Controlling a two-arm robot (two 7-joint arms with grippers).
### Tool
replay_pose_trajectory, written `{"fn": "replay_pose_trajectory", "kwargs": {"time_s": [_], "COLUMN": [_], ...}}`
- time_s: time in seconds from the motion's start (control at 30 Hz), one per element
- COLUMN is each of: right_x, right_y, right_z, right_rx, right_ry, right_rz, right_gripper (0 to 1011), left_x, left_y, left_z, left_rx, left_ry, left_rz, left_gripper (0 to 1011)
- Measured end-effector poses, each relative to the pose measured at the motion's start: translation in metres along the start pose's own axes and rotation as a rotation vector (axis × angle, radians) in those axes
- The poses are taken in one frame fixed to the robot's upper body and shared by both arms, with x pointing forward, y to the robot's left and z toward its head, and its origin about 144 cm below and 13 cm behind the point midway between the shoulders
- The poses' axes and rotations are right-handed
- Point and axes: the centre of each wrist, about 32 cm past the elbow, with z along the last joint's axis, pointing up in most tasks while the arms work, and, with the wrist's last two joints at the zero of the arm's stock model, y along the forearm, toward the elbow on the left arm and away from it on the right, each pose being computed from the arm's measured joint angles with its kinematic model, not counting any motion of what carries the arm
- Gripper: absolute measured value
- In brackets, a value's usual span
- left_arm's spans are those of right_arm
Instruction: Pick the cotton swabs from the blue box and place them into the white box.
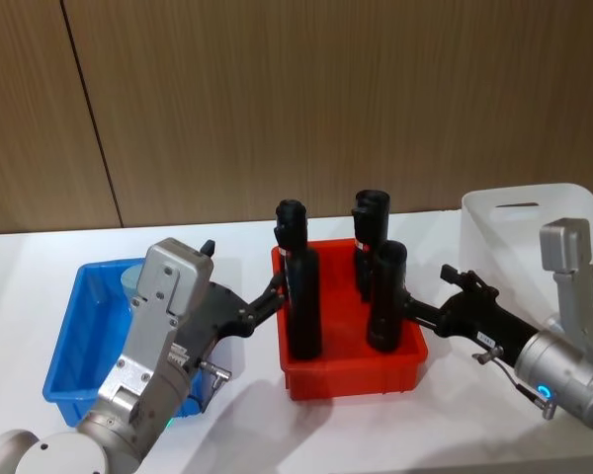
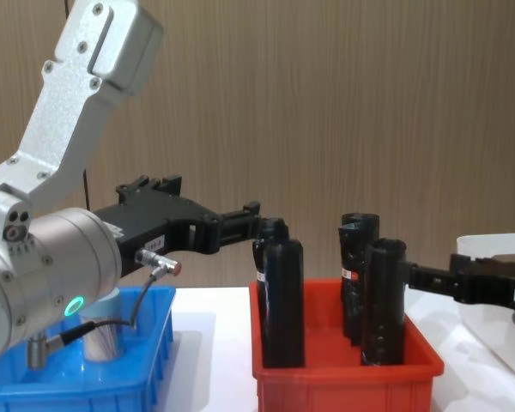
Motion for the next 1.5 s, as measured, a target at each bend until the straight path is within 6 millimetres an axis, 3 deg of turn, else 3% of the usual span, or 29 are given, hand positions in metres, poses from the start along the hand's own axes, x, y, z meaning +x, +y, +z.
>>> {"fn": "replay_pose_trajectory", "kwargs": {"time_s": [0.47, 1.27, 1.5], "right_x": [0.014, 0.020, 0.021], "right_y": [0.020, 0.057, 0.070], "right_z": [-0.006, -0.009, -0.009], "right_rx": [-0.019, -0.057, -0.064], "right_ry": [0.004, -0.025, -0.036], "right_rz": [0.043, 0.064, 0.066], "right_gripper": [1001, 1001, 815], "left_x": [0.000, 0.000, 0.000], "left_y": [0.000, 0.000, 0.000], "left_z": [0.000, 0.000, 0.000], "left_rx": [0.000, 0.000, 0.000], "left_ry": [0.000, 0.000, 0.000], "left_rz": [0.000, 0.000, 0.000], "left_gripper": [1004, 1004, 1004]}}
